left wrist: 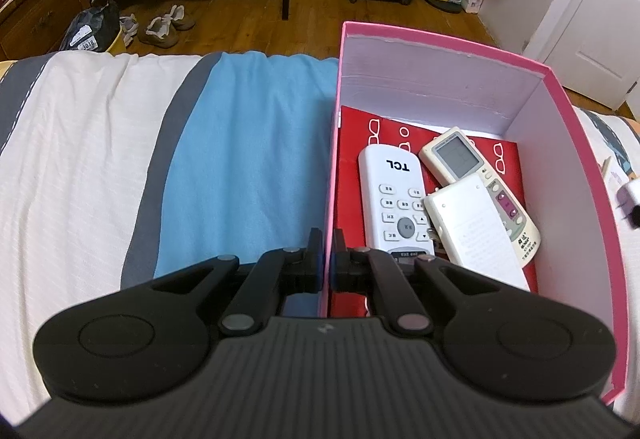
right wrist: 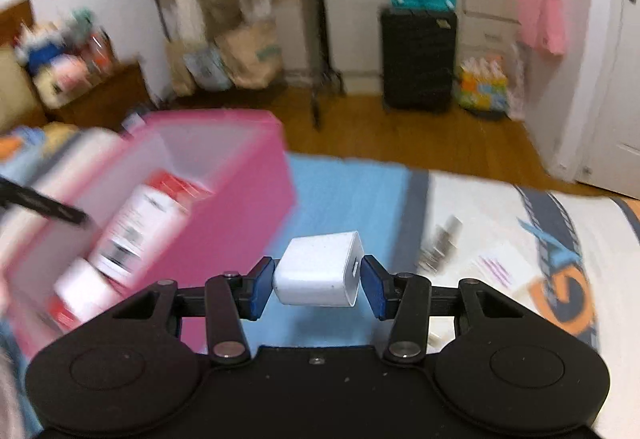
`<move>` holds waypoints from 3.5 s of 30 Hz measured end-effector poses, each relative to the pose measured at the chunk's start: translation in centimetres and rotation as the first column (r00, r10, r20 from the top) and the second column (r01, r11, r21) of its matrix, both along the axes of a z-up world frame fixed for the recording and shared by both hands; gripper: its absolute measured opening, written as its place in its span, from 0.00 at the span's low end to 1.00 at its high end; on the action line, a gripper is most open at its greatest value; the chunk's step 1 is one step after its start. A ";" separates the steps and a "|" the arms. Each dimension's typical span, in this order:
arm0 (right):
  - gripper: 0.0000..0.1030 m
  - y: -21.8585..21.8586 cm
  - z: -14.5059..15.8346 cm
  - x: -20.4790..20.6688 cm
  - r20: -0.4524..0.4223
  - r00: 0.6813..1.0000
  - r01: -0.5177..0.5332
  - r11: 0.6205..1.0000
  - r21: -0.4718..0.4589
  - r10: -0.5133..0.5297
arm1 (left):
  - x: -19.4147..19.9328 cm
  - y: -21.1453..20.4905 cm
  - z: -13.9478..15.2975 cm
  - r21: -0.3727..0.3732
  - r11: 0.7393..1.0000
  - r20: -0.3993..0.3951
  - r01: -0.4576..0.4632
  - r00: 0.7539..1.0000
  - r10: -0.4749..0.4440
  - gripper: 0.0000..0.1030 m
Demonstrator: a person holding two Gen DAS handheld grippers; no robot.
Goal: Organize rigid objects
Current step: 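Carry the cube charger into the pink box and open the right tool, then return the right tool to the bed and grasp the labelled white remote, then lift the labelled white remote into the pink box and release it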
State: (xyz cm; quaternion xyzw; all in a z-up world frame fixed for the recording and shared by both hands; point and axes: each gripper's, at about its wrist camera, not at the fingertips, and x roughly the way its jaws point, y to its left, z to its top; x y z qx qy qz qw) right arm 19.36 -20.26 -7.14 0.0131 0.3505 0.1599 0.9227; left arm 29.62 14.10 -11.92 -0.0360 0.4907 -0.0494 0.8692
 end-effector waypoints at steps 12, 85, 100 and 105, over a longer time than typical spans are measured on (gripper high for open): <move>0.51 10.8 5.4 -1.3 0.154 0.952 -0.249 0.961 -0.124 0.266 | -0.3 0.1 0.1 -0.021 1.000 0.011 -0.010 1.000 0.010 0.03; 0.66 -7.7 -7.5 9.4 -0.361 0.847 0.366 0.920 -0.138 -0.391 | 0.2 -0.9 -0.5 0.050 0.999 0.013 0.017 1.000 -0.018 0.03; 0.61 -6.9 -8.2 8.7 -0.289 0.870 0.352 0.914 -0.203 -0.399 | 0.2 -0.1 -0.3 -0.004 1.000 -0.001 -0.007 1.000 0.007 0.03; 0.61 -7.2 -6.9 7.5 -0.283 0.870 0.368 0.913 -0.176 -0.405 | 0.2 0.1 -0.3 -0.012 1.000 0.000 -0.003 1.000 0.003 0.02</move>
